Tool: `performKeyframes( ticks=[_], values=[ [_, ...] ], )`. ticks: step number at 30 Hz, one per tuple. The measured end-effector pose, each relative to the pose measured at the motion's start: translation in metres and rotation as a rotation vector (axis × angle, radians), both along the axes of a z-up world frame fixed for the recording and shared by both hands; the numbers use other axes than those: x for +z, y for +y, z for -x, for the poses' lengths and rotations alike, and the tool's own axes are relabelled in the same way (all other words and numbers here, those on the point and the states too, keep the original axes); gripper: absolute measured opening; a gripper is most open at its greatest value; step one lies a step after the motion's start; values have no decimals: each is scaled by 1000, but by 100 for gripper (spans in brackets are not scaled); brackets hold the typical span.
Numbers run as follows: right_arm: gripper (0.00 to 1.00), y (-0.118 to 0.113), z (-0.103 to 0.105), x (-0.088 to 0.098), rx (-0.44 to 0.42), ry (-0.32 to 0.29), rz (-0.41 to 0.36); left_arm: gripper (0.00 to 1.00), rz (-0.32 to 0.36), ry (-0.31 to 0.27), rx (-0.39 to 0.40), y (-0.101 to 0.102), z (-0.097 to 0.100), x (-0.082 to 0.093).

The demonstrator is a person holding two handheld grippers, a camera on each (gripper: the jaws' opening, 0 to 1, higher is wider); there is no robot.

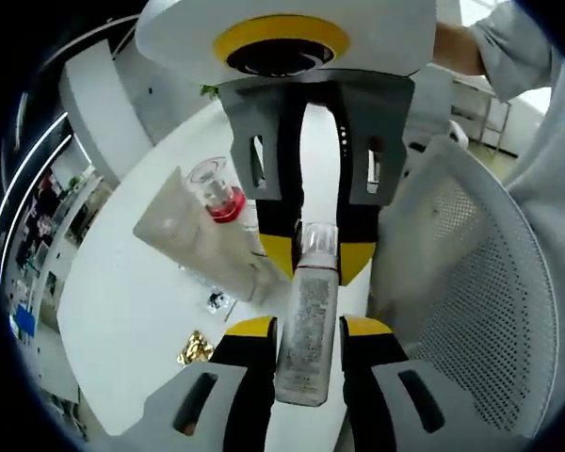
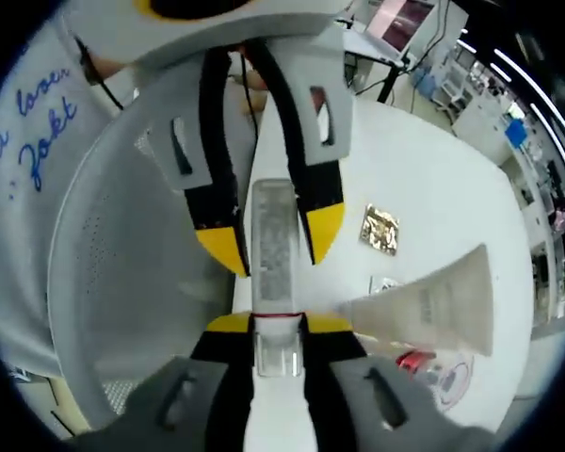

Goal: Arrange the skincare products in the storage area until every visible bottle or jar stands upright without overlapping.

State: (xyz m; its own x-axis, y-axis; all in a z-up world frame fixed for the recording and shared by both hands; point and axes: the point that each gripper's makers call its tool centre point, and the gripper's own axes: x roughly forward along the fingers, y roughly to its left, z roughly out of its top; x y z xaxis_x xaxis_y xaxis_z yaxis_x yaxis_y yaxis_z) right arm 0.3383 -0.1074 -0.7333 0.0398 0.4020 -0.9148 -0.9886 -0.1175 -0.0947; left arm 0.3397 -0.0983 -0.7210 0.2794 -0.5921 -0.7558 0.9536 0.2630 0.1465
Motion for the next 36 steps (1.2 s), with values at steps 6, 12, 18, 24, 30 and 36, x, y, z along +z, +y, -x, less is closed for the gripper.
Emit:
performKeyframes(
  ticks=[6,12,18,24,30,36],
  values=[
    [18,0,0,2,3,-5,-3,20,-19,-11,-15,1,-2,-5],
    [18,1,0,4,6,-9,-4,19,-25,1,-11,3,-3,-9],
    [18,-1,-3,4,6,-13,-3,18,-5,-44,-48,1,-4,-10],
    [19,-3,-5,5,7,-19,-5,17,26,-52,-40,-2,-6,-10],
    [19,-5,-3,3,32,1,-20,16,61,-34,-44,-4,-2,-9],
    [21,-6,-4,2,-11,46,-55,16,85,-19,-40,-6,1,-8]
  ],
)
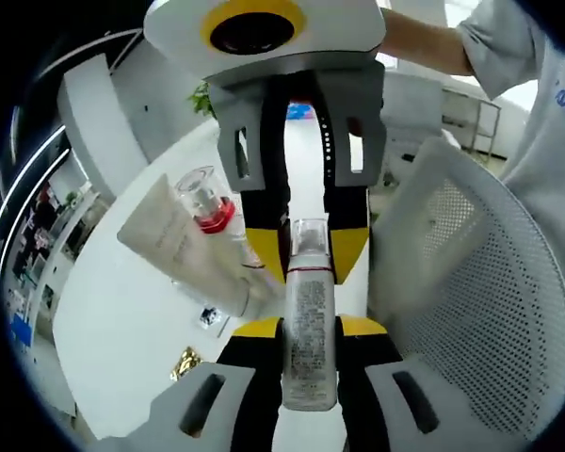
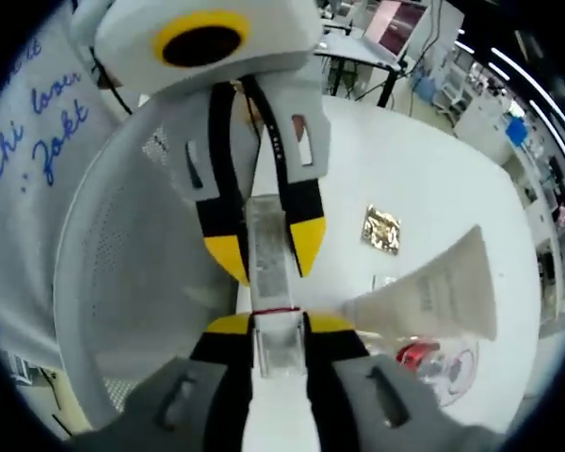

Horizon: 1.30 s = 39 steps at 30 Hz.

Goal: Arrange the skincare products in the storage area until every visible bottle or jar stands upright without overlapping.

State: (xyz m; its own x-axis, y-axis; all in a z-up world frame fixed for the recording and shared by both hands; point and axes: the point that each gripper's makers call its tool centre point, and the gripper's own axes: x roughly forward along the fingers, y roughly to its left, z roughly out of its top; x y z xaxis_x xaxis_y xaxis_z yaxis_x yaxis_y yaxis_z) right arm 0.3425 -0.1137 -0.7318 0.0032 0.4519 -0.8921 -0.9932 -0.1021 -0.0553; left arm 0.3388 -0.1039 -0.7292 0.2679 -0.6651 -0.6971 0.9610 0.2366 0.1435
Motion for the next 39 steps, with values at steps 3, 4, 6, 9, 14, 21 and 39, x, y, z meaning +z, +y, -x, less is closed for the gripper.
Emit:
performKeyframes(
  ticks=[3,4,6,9,14,21,39],
  values=[
    [22,-4,1,-3,-11,13,-2,16,-2,2,-4,0,2,-1],
    [23,-6,2,-5,-11,10,3,16,-6,0,-7,0,3,-1],
    [23,-8,2,-7,-18,11,7,16,-6,-1,-13,1,4,-1],
    [24,-12,1,-9,-35,14,2,16,-6,5,-14,2,5,-1],
    [23,-19,0,-12,-65,28,-4,16,2,4,-12,3,5,1],
    [23,-24,1,-21,-98,49,-17,16,2,5,-20,2,7,1],
    [21,-21,-1,-3,-107,21,-69,17,3,32,-6,5,1,-4]
  ],
)
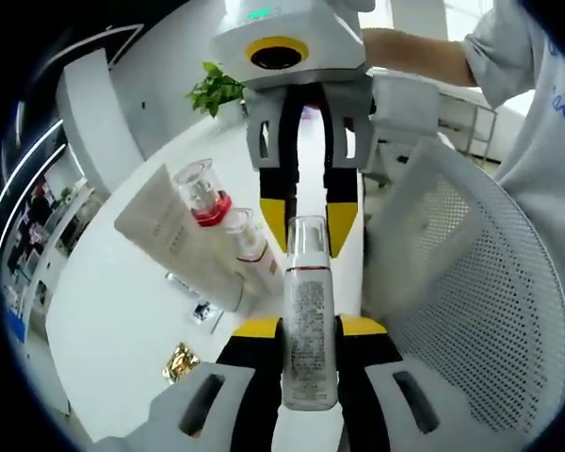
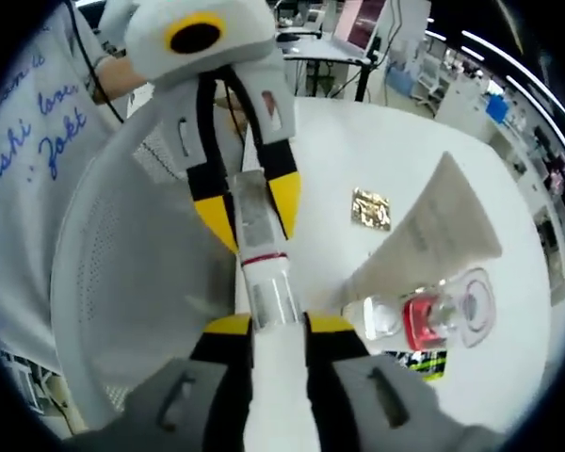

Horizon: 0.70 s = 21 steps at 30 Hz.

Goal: Arrange the skincare products in the storage area until every visible bottle or jar stands upright without overlapping.

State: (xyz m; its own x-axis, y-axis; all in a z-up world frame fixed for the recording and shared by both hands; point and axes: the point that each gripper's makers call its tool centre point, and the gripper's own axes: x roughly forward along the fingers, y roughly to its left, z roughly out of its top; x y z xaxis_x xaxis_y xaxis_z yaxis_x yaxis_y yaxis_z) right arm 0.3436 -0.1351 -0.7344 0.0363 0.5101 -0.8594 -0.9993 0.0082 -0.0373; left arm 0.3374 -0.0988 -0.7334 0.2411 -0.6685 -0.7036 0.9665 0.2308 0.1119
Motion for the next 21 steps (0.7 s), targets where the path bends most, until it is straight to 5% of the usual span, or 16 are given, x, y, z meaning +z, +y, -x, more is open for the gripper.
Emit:
performKeyframes(
  ticks=[21],
  values=[
    [20,19,4,31,45,-22,-80,17,12,47,7,-3,-2,-16]
  ],
)
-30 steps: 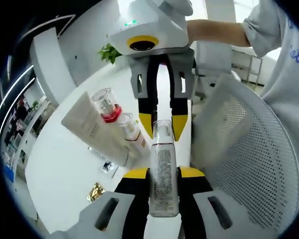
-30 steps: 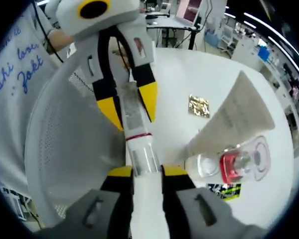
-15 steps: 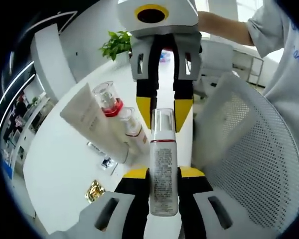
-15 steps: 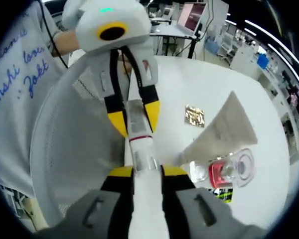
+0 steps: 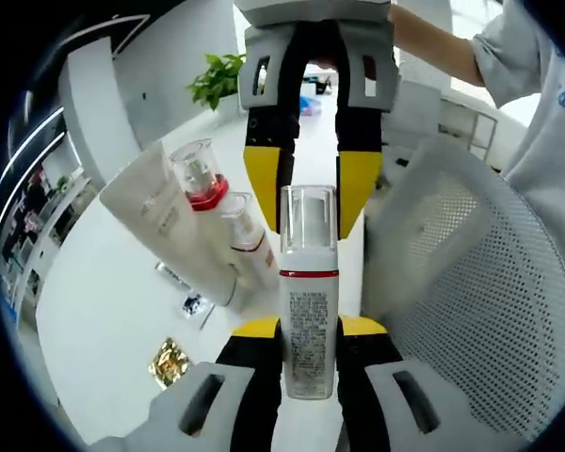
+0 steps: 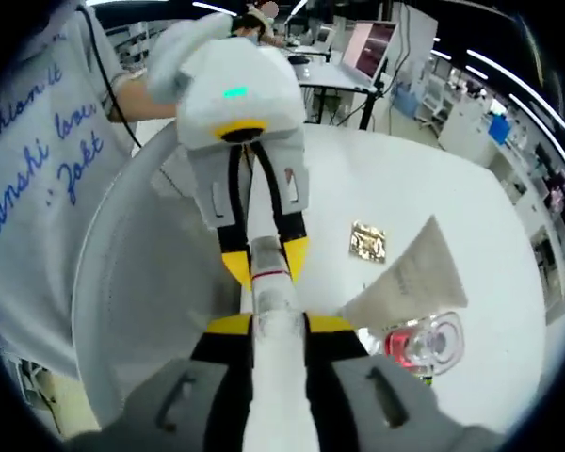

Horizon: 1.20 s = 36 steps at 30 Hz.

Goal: Arrange the skincare products in the storage area until every visible bottle or jar stands upright without overlapping.

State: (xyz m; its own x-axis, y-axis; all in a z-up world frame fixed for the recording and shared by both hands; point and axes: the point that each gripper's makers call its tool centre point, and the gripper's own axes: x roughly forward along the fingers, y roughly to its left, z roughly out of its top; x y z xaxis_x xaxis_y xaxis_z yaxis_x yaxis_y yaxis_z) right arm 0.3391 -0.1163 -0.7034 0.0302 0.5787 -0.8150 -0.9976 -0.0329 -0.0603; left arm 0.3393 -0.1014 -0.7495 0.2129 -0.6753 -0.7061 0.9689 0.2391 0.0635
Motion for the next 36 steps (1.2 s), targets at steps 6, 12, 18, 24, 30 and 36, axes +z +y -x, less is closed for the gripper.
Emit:
performKeyframes(
  ticks=[6,12,18,24,30,36],
  values=[
    [20,6,0,5,10,-2,-15,17,2,8,-4,-1,-1,-3],
    [19,17,-1,11,13,-6,-33,17,7,14,-10,-6,-4,-8],
    [19,26,-3,12,25,1,-36,17,11,23,-11,-11,-5,-11],
    [19,28,-5,6,24,4,-11,17,16,59,-10,-13,-7,-18],
    [19,29,-7,-2,18,9,26,18,4,58,-20,-17,-10,-26],
    [19,29,-9,-8,20,5,47,18,-6,50,-26,-17,-12,-31]
  ],
)
